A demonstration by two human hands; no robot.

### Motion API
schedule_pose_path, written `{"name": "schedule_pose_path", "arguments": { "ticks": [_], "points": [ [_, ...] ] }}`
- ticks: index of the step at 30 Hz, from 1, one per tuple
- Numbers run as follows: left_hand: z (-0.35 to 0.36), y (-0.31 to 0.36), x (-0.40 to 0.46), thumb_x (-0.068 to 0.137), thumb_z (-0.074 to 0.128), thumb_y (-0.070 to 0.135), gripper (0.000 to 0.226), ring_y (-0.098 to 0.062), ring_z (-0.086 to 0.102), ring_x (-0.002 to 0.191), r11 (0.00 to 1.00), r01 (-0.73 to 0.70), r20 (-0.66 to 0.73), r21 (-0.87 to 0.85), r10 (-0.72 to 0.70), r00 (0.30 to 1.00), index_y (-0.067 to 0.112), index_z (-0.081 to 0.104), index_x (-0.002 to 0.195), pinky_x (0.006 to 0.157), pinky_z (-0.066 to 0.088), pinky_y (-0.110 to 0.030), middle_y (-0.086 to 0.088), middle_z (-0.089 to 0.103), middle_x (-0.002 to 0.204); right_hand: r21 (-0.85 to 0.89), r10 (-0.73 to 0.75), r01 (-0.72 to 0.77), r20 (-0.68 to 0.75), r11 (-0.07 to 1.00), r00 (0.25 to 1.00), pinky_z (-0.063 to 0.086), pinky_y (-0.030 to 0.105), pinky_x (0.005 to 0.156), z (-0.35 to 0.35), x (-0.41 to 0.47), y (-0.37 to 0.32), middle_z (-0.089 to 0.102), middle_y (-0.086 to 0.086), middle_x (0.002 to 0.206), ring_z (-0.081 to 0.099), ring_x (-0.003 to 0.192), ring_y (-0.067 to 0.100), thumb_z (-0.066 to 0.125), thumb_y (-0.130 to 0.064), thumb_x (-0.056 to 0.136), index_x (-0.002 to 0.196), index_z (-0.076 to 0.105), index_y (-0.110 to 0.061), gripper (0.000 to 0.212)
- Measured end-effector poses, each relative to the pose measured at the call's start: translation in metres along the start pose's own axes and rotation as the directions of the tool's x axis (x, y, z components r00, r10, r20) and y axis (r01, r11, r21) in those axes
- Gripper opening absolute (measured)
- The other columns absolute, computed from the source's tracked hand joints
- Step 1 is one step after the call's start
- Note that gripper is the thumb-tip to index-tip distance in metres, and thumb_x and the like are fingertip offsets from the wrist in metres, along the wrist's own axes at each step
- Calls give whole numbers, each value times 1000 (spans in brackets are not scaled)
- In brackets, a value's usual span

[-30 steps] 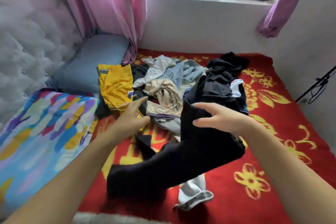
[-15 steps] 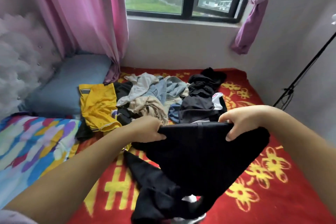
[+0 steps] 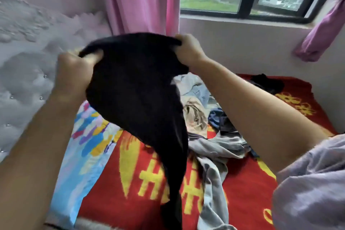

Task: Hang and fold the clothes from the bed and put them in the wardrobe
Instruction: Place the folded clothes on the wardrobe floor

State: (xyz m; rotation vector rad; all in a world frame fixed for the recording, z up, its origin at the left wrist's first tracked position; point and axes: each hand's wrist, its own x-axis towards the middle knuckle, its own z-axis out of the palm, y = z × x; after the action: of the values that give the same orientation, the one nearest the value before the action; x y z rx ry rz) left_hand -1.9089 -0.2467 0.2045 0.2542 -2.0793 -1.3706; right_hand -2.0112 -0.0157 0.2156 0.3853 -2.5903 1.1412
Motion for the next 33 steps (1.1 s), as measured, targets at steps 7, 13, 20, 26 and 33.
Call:
{"name": "schedule_pose_path", "arguments": {
  "ticks": [7,13,20,26,33],
  "points": [
    [-16,107,-62,70,72,48,24,-12,62,57,948,-241,293,-209,296,909,23,70,73,53,52,-23,7,66,65,426,-309,386,-239,819,920,51,30,87,-80,-11,-49,68,4,102,63,99,17,49,3,91,106,62,-3,21],
    [111,82,-212,85,61,30,39,-10,40,49,933,-350,905,-79,214,368,10,41,57,48,27,-20,2,38,48,42,-113,105,329,994,938,47,23,89,-144,-124,135,73,0,96,65,89,4,51,19,71,96,70,-5,39],
    [301,8,-450,96,48,20,28,-27,57,106,995,-76,996,60,-64,-60,14,55,122,88,41,-31,-12,64,114,-415,636,-577,5,704,772,35,42,103,-188,-349,409,57,24,126,49,125,40,55,9,85,109,70,-2,30],
    [336,-91,-585,96,49,28,51,-22,49,123,929,-111,857,354,-370,-359,19,37,144,102,35,-25,-9,52,134,-383,965,-889,167,252,201,40,32,94,-162,-545,529,57,24,128,55,118,32,56,-6,93,132,50,-2,40],
    [354,-175,-611,93,46,27,50,-16,47,121,820,-252,812,513,-559,-168,24,34,143,101,37,-28,1,50,130,-221,967,-961,230,165,114,31,35,108,-68,-565,567,39,22,146,39,135,32,53,-21,96,146,29,0,59]
  ]
}}
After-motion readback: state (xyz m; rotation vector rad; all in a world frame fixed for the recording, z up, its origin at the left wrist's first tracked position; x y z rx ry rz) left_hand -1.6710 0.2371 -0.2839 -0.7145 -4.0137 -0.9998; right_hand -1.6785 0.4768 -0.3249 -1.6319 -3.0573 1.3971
